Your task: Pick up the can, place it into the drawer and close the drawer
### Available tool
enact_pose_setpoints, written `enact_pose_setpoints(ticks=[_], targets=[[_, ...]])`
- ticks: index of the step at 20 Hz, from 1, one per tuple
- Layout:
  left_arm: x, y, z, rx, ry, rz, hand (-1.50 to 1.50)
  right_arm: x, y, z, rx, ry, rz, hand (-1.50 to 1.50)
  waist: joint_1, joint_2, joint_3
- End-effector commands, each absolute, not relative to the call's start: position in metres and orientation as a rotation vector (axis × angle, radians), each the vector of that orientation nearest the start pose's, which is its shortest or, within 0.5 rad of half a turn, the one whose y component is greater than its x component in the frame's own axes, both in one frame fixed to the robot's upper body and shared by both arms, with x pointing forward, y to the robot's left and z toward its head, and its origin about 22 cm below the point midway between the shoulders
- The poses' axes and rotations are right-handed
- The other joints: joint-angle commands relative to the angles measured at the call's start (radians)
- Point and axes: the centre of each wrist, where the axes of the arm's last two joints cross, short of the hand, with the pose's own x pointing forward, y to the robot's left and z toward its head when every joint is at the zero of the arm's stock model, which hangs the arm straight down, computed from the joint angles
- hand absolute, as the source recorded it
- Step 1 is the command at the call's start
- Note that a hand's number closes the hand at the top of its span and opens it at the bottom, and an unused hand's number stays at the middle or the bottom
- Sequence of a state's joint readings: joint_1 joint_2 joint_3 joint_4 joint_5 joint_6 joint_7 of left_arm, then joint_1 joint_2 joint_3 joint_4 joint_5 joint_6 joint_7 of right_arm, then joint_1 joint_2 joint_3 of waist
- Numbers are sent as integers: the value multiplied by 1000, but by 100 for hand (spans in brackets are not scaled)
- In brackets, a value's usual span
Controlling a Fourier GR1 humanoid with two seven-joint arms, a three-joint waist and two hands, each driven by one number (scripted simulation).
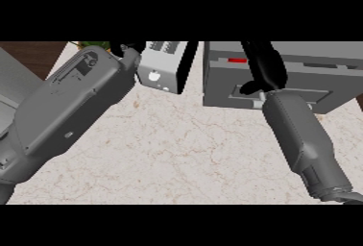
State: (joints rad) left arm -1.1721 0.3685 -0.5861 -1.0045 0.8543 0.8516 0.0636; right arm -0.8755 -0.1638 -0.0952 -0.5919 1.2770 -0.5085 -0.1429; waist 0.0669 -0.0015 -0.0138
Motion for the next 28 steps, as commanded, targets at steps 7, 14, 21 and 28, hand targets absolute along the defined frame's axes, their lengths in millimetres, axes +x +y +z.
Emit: enact_pose_setpoints(ticks=[7,14,21,28], targets=[[398,94,214,50,-1729,165,-150,448,-191,62,-1339,-1702,1038,-150,11,28,16],[393,120,224,59,-1748,146,-150,463,-202,96,-1406,-1677,1004,-150,37,31,16],[386,116,220,27,-1712,145,-150,472,-206,125,-1426,-1669,976,-150,51,38,16],[381,120,221,12,-1713,128,-150,474,-177,128,-987,-1810,804,-150,48,38,20]])
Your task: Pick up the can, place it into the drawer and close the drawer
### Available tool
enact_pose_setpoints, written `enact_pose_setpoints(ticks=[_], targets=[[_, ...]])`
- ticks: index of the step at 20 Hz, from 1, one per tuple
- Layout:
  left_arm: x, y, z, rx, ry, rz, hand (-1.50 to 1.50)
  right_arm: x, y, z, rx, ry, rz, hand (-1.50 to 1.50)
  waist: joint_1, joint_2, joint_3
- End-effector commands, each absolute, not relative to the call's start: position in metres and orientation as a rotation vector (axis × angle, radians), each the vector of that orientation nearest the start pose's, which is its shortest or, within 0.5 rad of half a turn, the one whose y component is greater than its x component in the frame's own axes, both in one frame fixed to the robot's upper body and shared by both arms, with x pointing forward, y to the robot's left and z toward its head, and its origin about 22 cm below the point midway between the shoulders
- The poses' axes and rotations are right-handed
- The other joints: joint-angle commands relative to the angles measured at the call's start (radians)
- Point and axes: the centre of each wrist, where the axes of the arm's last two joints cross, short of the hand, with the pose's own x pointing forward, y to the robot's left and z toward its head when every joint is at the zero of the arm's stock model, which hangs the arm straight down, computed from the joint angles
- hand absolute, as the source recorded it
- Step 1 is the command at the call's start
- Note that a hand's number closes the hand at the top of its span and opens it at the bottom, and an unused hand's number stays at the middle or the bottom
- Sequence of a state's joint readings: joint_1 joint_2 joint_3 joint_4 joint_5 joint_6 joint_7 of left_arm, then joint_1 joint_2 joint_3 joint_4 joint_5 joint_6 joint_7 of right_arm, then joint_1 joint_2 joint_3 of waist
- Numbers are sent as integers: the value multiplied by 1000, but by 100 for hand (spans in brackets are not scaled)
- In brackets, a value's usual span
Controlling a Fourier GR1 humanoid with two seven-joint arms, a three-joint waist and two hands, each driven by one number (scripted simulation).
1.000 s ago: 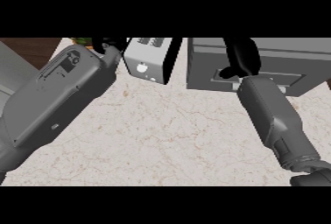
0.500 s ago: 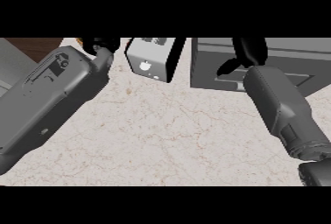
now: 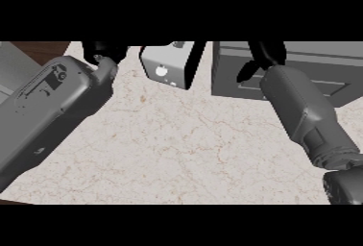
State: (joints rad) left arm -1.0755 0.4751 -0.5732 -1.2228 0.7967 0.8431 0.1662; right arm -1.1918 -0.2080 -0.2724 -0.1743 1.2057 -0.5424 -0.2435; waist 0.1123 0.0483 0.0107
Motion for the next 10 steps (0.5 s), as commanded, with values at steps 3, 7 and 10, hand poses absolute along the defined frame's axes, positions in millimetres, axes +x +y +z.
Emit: enact_pose_setpoints(ticks=[3,7,10], targets=[[380,115,229,20,-1731,139,-150,472,-170,119,-804,-1823,656,-150,-9,-13,-2],[375,121,231,6,-1711,144,-150,472,-178,118,-693,-1842,552,-150,-5,-22,-6],[375,127,219,20,-1722,144,-150,476,-186,131,-680,-1857,531,-150,1,-9,-8]])
